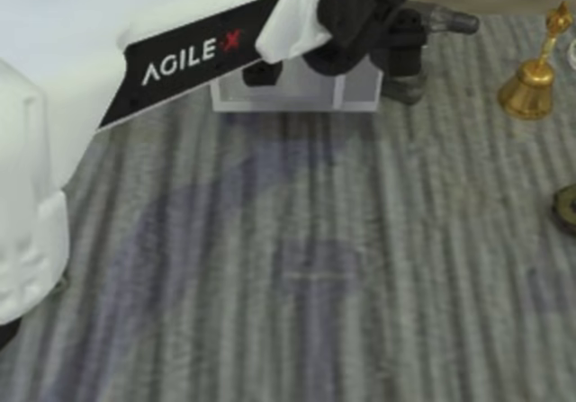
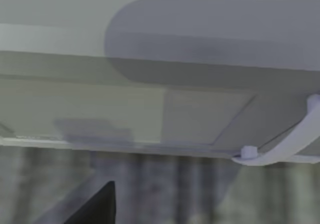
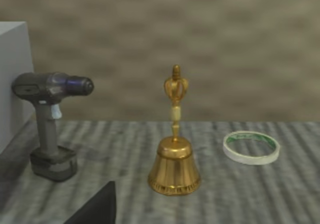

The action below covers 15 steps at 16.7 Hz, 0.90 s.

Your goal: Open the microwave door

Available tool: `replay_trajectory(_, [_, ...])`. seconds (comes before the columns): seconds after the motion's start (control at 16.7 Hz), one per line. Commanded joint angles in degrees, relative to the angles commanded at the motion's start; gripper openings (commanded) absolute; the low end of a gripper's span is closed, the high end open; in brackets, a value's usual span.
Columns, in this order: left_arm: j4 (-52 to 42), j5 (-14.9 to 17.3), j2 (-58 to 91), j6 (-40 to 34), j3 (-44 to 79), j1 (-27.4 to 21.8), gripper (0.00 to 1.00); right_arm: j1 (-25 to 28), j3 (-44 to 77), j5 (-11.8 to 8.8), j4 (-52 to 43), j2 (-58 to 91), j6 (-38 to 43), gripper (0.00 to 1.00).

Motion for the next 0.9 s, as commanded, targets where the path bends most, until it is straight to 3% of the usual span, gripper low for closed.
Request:
replay_trajectory(0.48, [-0.9,-0.4,2.4,-0.5,2.1,-0.5,1.00,0.0,0.0,0.0,0.0,0.0,0.0,1.00])
replay_trajectory(0.9, [5.5,1.7,13.9,2.9,8.6,2.9,1.00,0.0,0.0,0.0,0.0,0.0,0.0,1.00])
